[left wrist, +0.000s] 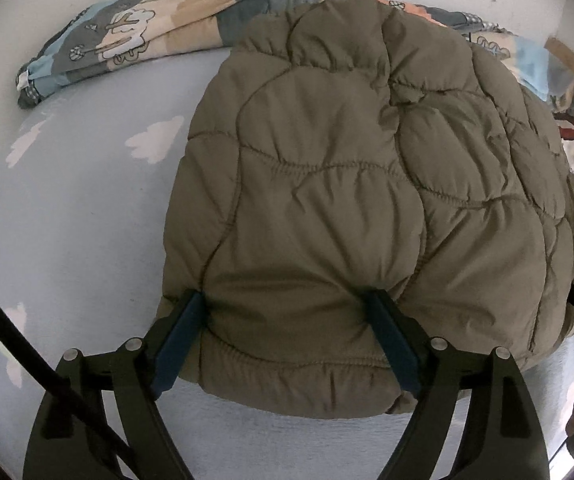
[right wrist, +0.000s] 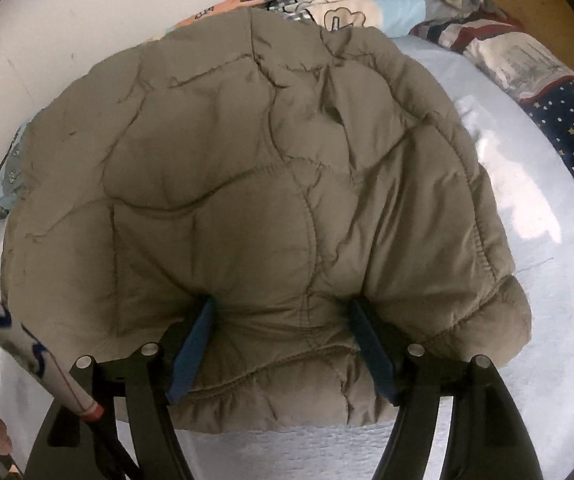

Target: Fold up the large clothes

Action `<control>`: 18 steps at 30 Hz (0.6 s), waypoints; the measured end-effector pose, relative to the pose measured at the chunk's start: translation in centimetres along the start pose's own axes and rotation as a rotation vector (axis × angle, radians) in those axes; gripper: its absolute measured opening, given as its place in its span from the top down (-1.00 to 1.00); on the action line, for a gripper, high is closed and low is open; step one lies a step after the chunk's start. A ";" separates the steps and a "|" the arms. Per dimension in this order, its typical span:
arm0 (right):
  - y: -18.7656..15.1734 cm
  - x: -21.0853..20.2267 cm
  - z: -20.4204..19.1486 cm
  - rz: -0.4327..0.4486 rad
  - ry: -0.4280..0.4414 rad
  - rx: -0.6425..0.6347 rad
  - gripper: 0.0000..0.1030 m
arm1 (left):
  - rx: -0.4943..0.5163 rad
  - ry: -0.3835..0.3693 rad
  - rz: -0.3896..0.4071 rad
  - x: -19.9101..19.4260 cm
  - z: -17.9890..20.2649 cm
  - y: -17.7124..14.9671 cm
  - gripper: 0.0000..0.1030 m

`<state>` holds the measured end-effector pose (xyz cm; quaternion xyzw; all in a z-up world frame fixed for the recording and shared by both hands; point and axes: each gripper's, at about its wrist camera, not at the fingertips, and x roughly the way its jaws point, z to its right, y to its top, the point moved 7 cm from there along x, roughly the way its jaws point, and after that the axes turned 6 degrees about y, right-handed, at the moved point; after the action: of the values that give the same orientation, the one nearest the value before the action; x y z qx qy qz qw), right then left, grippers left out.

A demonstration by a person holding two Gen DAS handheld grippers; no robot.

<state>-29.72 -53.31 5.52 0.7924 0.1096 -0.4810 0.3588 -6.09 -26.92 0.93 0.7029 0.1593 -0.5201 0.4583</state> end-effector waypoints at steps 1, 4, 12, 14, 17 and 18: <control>0.1 -0.1 0.0 0.000 -0.001 -0.001 -0.44 | -0.006 -0.003 0.001 -0.1 -0.1 0.1 -0.64; 0.2 -0.6 0.1 0.004 0.015 0.012 -0.44 | -0.034 -0.021 0.024 -1.4 -0.4 0.3 -0.64; 1.9 -6.1 2.7 0.130 0.121 0.135 -0.45 | -0.145 -0.056 0.074 -3.9 -3.5 1.0 -0.64; 2.0 -6.4 3.6 0.144 0.098 0.140 -0.43 | -0.166 -0.038 0.074 -3.6 -3.9 1.1 -0.64; 2.0 -6.2 3.9 0.145 0.089 0.155 -0.07 | -0.174 -0.011 0.071 -2.9 -3.9 1.1 -0.64; 1.8 -5.9 3.6 0.136 0.097 0.155 -0.07 | -0.164 0.000 0.076 -2.8 -3.7 1.1 -0.64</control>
<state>-34.32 -56.02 10.26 0.8457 0.0351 -0.4237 0.3226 -4.28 -23.86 4.06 0.6684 0.1748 -0.4877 0.5337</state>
